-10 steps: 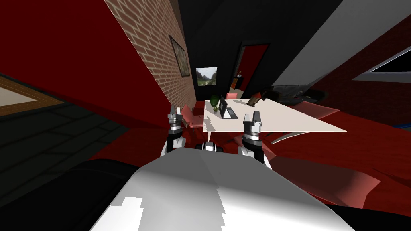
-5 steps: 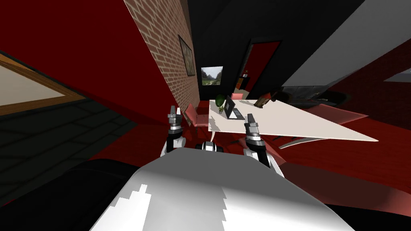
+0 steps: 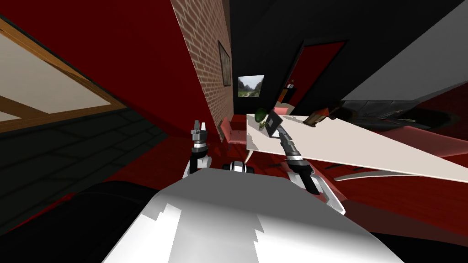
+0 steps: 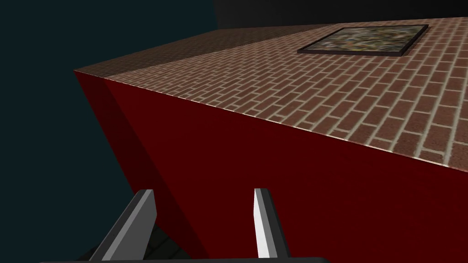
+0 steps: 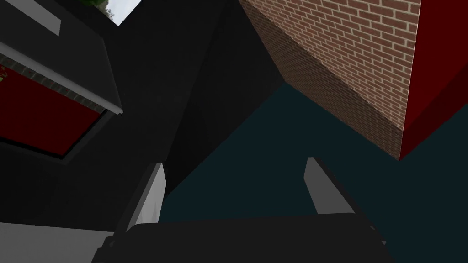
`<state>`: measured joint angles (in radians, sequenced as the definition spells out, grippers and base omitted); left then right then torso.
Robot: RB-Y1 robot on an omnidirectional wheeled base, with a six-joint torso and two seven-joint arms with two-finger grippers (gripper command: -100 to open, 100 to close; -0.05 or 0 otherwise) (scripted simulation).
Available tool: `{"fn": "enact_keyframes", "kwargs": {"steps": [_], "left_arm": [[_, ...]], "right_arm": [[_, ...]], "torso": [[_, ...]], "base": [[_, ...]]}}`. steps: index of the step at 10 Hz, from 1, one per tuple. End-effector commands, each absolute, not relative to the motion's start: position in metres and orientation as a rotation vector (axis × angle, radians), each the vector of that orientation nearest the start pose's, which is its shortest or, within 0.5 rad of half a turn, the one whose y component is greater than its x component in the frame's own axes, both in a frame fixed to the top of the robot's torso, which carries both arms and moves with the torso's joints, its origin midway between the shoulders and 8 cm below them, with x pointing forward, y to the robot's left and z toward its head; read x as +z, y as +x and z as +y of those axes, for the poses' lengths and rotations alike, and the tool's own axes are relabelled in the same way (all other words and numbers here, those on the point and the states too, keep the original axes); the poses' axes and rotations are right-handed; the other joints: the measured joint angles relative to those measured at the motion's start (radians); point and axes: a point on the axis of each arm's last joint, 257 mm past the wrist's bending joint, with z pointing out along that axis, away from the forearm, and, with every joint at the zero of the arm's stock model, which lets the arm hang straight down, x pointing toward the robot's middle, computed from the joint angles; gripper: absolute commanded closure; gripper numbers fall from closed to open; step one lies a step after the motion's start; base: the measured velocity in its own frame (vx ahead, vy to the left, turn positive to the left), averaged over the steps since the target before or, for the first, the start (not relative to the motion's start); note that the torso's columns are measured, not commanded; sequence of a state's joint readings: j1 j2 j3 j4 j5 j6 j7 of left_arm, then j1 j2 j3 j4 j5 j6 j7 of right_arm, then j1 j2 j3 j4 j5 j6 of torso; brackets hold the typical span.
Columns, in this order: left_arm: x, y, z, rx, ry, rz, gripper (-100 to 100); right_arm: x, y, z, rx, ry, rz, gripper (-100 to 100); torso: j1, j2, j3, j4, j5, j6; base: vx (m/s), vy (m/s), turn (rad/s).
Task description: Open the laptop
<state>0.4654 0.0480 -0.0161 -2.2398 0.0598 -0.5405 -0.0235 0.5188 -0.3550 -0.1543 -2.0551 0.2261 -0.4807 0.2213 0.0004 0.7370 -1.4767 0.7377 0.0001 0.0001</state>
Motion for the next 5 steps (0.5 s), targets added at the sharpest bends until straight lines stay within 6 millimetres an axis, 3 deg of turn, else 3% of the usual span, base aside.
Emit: {"fn": "enact_keyframes", "kwargs": {"steps": [1, 5], "left_arm": [[0.025, 0.348, 0.274, -1.353, -0.63, 0.599, 0], [0.025, 0.348, 0.274, -1.353, -0.63, 0.599, 0]], "right_arm": [[-0.094, 0.38, -0.339, 0.591, 0.201, 1.25, -100], [-0.113, 0.389, -0.39, 0.321, 0.049, 1.381, -100]], "torso": [[-0.004, 0.0, 0.0, 0.0, -0.001, 0.0], [0.002, 0.002, 0.001, 0.0, 0.001, 0.0]], "base": [[-0.005, 0.087, 0.102], [0.006, 0.132, 0.197]]}}
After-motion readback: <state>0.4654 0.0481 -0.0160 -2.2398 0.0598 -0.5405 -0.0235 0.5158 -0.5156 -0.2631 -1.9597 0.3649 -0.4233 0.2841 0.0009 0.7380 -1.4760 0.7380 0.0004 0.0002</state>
